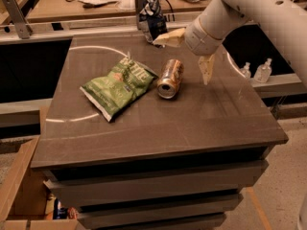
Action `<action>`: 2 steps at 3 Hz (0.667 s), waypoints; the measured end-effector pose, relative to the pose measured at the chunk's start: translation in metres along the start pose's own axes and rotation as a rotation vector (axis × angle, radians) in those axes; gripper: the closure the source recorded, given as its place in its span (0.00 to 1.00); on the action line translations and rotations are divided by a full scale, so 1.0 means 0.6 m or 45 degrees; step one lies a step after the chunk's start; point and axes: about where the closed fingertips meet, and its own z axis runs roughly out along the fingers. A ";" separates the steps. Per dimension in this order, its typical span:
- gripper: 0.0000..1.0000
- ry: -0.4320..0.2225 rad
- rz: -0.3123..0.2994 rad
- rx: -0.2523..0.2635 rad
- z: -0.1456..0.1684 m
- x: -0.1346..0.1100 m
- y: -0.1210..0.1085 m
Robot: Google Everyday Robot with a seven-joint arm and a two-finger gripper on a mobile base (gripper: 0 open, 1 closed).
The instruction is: Knock orange can over
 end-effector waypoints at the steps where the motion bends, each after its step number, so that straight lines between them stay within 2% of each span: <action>1: 0.00 0.003 0.016 0.015 -0.006 0.004 -0.004; 2: 0.00 0.026 0.188 0.089 -0.020 0.038 0.019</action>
Offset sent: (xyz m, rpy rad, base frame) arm 0.0183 -0.0394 0.0107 0.1705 0.0387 -0.2115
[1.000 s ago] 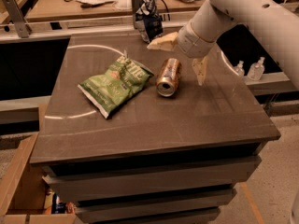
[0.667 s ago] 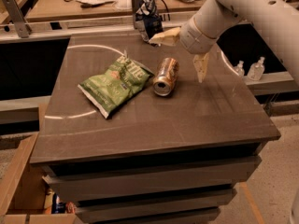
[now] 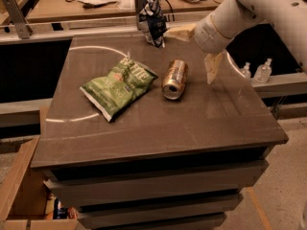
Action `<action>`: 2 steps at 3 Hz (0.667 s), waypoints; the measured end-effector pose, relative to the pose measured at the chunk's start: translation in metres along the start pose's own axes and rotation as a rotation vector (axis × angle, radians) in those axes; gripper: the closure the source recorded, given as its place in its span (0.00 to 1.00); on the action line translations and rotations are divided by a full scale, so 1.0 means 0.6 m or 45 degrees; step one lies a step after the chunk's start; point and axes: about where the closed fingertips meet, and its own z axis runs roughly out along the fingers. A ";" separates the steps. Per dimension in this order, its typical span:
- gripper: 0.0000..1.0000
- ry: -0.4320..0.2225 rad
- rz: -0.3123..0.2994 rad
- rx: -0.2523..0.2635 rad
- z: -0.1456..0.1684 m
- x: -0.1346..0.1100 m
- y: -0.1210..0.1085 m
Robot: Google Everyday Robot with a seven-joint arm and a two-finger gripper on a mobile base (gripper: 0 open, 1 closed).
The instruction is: Knock orange can over
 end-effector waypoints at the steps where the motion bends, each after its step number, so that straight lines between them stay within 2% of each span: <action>1: 0.00 0.046 0.121 0.045 -0.018 0.034 0.014; 2: 0.00 0.172 0.266 0.083 -0.059 0.087 0.043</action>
Offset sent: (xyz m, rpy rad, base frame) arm 0.0269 -0.1164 0.0339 0.0684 -0.0784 -0.4103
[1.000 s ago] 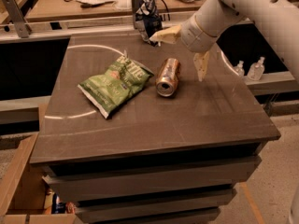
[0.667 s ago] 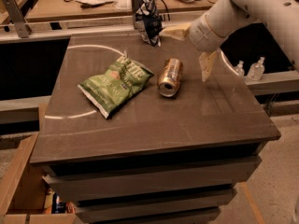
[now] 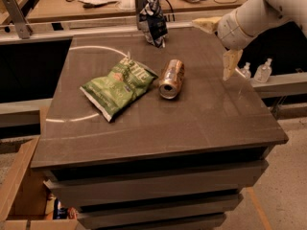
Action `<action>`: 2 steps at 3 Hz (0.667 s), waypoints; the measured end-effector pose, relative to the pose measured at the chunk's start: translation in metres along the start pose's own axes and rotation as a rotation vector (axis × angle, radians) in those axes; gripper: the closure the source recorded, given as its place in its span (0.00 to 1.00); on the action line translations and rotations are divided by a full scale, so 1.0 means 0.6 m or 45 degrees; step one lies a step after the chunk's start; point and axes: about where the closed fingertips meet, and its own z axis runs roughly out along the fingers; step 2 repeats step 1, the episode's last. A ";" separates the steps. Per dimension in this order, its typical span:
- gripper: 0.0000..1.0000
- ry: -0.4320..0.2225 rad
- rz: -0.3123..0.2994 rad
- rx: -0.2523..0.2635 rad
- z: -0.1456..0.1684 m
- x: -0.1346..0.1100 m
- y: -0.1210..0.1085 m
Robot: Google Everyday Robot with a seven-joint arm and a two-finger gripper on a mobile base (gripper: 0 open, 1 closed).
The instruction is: Knock orange can over
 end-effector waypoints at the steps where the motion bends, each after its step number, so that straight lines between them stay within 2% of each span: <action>1: 0.00 0.000 0.000 0.000 0.000 0.000 0.000; 2: 0.00 0.000 0.000 0.000 0.000 0.000 0.000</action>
Offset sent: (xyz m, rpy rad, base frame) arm 0.0000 0.0000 0.0000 0.0000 0.0000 0.0000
